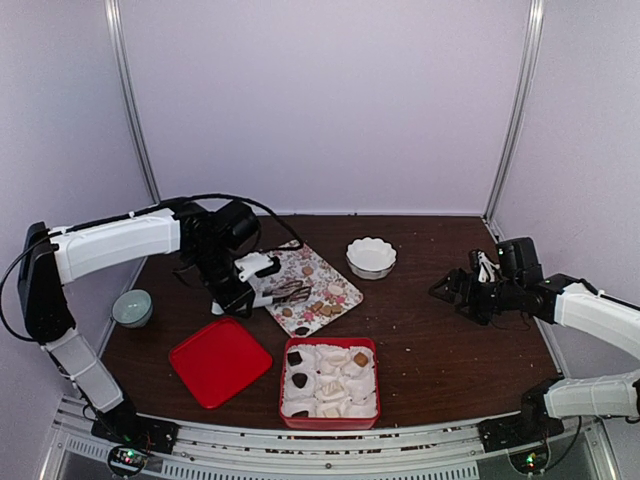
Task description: Pack the chocolate
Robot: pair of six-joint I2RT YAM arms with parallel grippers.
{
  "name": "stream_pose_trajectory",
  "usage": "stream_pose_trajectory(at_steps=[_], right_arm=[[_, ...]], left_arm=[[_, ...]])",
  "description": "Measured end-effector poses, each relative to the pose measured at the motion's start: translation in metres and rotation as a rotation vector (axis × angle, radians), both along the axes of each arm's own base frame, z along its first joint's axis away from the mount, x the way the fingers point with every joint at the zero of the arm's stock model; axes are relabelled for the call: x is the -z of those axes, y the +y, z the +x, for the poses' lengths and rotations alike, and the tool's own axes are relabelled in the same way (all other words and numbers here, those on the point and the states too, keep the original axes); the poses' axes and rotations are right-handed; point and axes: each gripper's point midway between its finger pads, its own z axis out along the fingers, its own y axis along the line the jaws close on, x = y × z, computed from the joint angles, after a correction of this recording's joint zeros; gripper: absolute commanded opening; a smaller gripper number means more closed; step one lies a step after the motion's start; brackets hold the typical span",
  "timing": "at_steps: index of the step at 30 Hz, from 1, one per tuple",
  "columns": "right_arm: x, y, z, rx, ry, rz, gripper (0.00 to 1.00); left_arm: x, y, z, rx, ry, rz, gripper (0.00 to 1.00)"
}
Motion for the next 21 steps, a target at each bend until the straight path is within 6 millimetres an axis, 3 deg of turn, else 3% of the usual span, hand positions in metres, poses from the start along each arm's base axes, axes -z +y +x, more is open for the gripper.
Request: stream_pose_trajectory(at_steps=[11,21], right_arm=[[0.0,0.0,0.0,0.0,0.0,0.0,1.0],[0.0,0.0,0.0,-0.004,-0.004,-0.004,1.0]], left_arm=[[0.023,-0.016,0.0,0.047,0.06,0.036,0.38],[0.03,-0.024,0.016,0.04,0.051,0.068,0.33]])
